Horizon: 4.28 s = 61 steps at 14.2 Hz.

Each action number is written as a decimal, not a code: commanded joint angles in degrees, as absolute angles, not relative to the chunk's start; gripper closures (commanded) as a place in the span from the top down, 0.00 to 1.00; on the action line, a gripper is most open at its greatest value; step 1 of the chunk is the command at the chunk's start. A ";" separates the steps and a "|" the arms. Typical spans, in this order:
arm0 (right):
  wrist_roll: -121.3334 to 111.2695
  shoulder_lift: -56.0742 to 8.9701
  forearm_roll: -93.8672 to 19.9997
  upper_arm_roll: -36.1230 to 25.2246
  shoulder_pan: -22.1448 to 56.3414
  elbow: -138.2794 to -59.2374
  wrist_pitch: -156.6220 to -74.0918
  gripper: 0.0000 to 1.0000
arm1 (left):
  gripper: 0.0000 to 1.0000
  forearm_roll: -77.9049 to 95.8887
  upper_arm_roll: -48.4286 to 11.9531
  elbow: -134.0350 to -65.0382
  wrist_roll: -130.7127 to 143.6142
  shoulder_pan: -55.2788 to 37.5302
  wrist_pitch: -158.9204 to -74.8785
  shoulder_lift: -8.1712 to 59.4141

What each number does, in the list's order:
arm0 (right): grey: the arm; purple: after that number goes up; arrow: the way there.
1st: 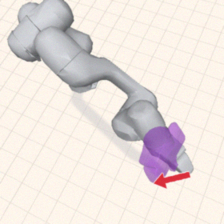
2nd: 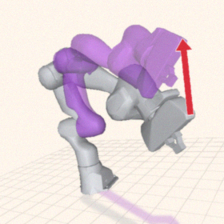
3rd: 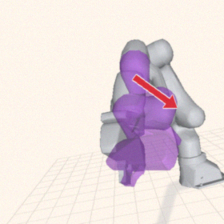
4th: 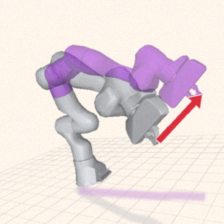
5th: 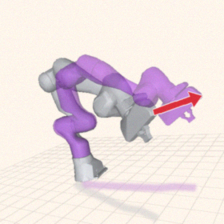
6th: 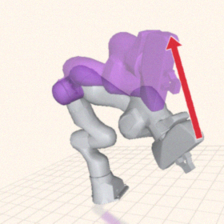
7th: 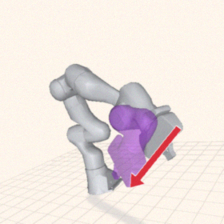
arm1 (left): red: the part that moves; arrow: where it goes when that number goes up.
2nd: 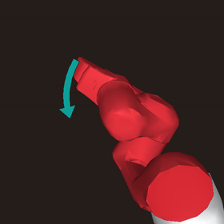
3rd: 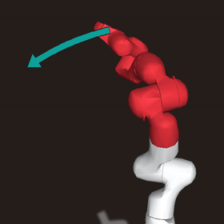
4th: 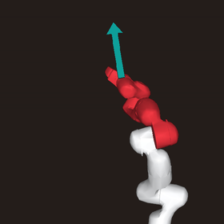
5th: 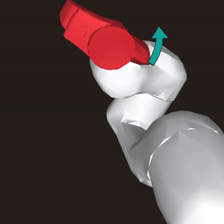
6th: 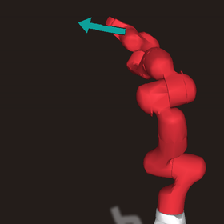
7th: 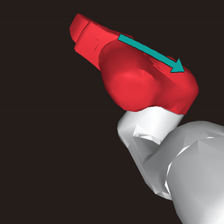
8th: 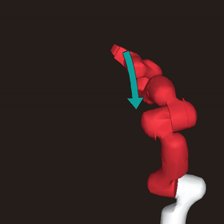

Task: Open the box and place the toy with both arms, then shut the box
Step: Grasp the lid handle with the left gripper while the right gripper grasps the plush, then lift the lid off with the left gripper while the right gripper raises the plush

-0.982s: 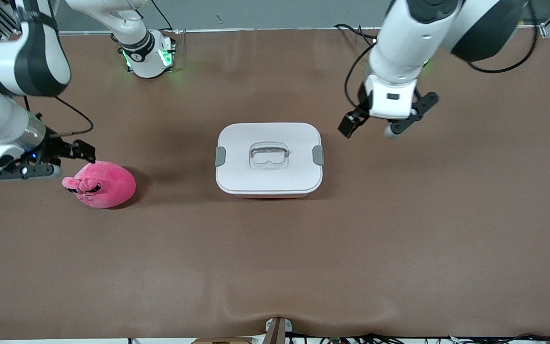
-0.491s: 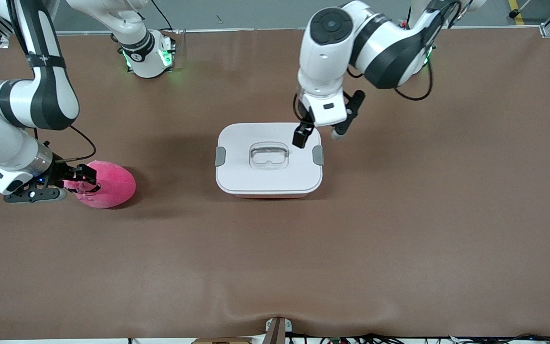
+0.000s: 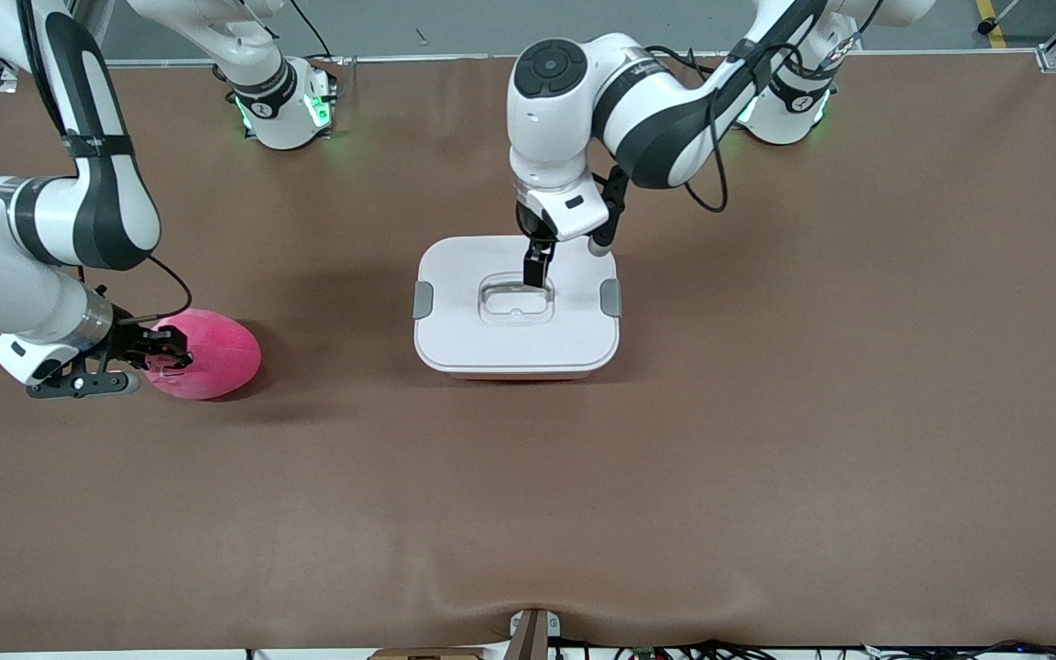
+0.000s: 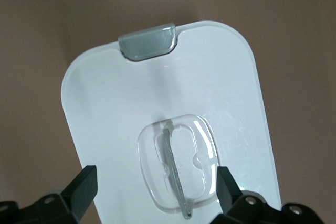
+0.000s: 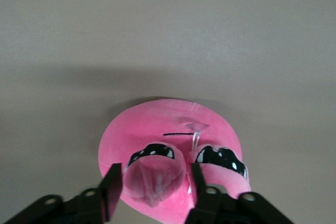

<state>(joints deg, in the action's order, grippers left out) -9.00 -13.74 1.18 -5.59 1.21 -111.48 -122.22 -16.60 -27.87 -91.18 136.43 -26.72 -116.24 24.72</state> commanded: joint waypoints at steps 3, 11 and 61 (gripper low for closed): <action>-16.43 -13.97 1.23 -5.01 -1.41 -111.53 -123.49 0.21 | 1.00 -25.38 -27.60 -86.92 149.13 -29.79 -116.37 29.70; -16.43 -13.36 0.79 -4.75 -0.88 -110.75 -120.86 0.00 | 0.80 -27.95 -27.33 -85.61 158.28 -30.15 -120.75 32.87; -22.59 -9.93 0.79 -4.57 38.22 -82.18 -96.06 0.00 | 0.00 -6.87 -30.41 -85.61 101.45 -2.66 -101.43 14.07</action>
<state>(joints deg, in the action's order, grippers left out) -21.79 -10.42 -0.68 -4.03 35.32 -82.01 -96.09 -9.34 -29.88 -84.96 105.85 -5.34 -102.63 16.75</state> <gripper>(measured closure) 0.965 0.930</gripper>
